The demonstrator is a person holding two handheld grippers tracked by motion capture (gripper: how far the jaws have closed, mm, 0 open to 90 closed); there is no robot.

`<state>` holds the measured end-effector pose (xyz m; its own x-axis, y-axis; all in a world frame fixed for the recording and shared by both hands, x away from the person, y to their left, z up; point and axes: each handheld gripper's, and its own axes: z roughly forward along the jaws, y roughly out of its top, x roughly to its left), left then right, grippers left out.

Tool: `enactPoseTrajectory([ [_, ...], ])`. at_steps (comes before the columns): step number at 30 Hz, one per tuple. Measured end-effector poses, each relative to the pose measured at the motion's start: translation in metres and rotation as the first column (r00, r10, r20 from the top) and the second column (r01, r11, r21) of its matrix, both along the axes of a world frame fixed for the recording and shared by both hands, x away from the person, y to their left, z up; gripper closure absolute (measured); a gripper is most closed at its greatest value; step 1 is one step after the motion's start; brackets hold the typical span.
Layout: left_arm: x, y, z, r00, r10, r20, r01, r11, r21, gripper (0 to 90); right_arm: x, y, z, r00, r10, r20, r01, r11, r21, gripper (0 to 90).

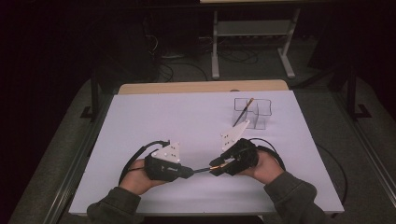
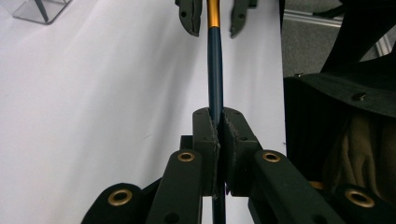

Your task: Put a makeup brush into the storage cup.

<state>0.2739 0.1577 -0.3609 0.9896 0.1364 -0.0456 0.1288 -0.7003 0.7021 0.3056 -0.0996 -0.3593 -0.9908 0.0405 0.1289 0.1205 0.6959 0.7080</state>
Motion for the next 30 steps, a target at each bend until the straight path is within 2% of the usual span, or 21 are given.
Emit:
enactPoseTrajectory([
  [3, -0.001, -0.001, -0.001, 1.0000, -0.007, 0.001, 0.007, 1.0000, -0.002, 84.8, 0.001, -0.002, 0.001, 0.9999, 0.013, -0.010, -0.013, 0.9998, 0.012, 77.3],
  [8, 0.000, -0.003, -0.003, 0.9994, -0.032, -0.012, 0.032, 0.9995, 0.005, 84.1, 0.002, -0.002, 0.004, 0.9968, 0.060, -0.052, -0.060, 0.9982, 0.004, 82.1],
  [12, 0.000, -0.007, -0.004, 0.9989, -0.040, -0.022, 0.041, 0.9991, 0.011, 83.0, 0.002, 0.001, 0.012, 0.9947, 0.094, -0.042, -0.096, 0.9946, -0.040, 82.6],
  [14, 0.000, -0.008, -0.004, 0.9992, -0.031, -0.024, 0.031, 0.9993, 0.018, 76.6, 0.001, 0.003, 0.017, 0.9945, 0.100, -0.033, -0.102, 0.9926, -0.067, 82.7],
  [16, -0.001, -0.012, -0.003, 0.9992, -0.029, -0.027, 0.030, 0.9993, 0.020, 75.7, 0.002, 0.005, 0.022, 0.9938, 0.109, -0.022, -0.111, 0.9895, -0.092, 82.7],
  [20, 0.000, -0.016, -0.001, 0.9991, -0.039, -0.019, 0.040, 0.9982, 0.046, 72.4, 0.001, 0.011, 0.032, 0.9926, 0.121, 0.014, -0.116, 0.9771, -0.178, 82.8],
  [22, -0.001, -0.018, -0.001, 0.9988, -0.038, -0.031, 0.040, 0.9980, 0.049, 73.2, -0.001, 0.015, 0.036, 0.9903, 0.137, 0.023, -0.129, 0.9710, -0.201, 82.8],
  [23, -0.001, -0.018, -0.001, 0.9987, -0.045, -0.022, 0.046, 0.9976, 0.051, 75.2, -0.001, 0.018, 0.039, 0.9891, 0.143, 0.033, -0.133, 0.9686, -0.210, 82.8],
  [26, -0.001, -0.018, -0.001, 0.9989, -0.044, -0.012, 0.045, 0.9974, 0.056, 82.9, -0.003, 0.022, 0.044, 0.9861, 0.159, 0.048, -0.145, 0.9648, -0.220, 82.7],
  [28, -0.001, -0.016, -0.001, 0.9992, -0.039, -0.009, 0.039, 0.9981, 0.049, 83.7, -0.004, 0.022, 0.045, 0.9873, 0.152, 0.048, -0.138, 0.9681, -0.209, 82.5],
  [30, -0.001, -0.014, -0.001, 0.9994, -0.034, -0.012, 0.034, 0.9990, 0.030, 84.1, -0.003, 0.020, 0.044, 0.9887, 0.140, 0.055, -0.129, 0.9771, -0.169, 80.8],
])
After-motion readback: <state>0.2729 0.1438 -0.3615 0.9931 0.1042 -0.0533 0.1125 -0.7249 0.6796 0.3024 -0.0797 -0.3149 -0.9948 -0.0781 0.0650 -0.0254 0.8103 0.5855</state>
